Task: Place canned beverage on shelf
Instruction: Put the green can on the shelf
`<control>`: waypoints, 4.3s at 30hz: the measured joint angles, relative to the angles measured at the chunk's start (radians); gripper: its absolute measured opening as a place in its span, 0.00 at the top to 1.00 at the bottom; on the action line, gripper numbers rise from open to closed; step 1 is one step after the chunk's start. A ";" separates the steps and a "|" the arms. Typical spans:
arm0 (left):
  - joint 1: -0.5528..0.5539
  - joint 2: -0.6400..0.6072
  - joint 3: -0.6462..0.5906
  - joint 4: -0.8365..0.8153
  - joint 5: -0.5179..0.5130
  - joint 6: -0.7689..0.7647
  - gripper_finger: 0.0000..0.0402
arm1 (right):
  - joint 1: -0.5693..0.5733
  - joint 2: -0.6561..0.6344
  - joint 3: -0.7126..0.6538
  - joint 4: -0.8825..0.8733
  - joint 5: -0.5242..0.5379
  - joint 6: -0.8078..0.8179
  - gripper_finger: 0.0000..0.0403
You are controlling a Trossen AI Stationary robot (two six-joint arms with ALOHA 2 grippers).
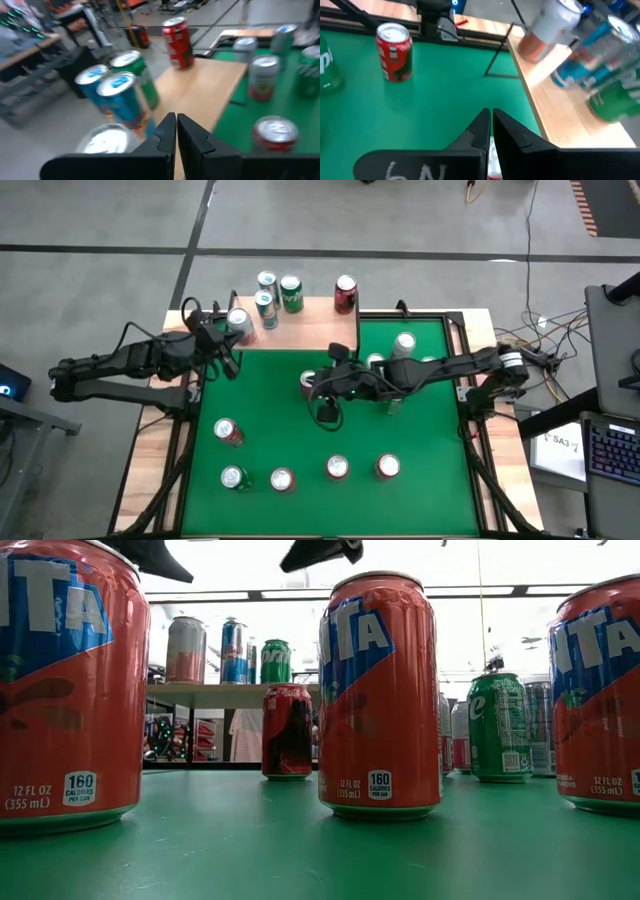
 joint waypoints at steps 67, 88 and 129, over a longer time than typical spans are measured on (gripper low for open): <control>0.290 0.086 0.115 -0.156 -0.041 0.470 1.00 | -0.002 -0.066 -0.104 -0.015 0.055 0.020 0.97; 0.373 0.090 0.109 -0.226 0.129 0.336 1.00 | -0.002 -0.066 -0.104 -0.018 0.056 0.018 0.97; 0.370 0.113 0.117 -0.236 0.210 -0.022 1.00 | -0.002 -0.066 -0.104 -0.019 0.055 0.022 0.97</control>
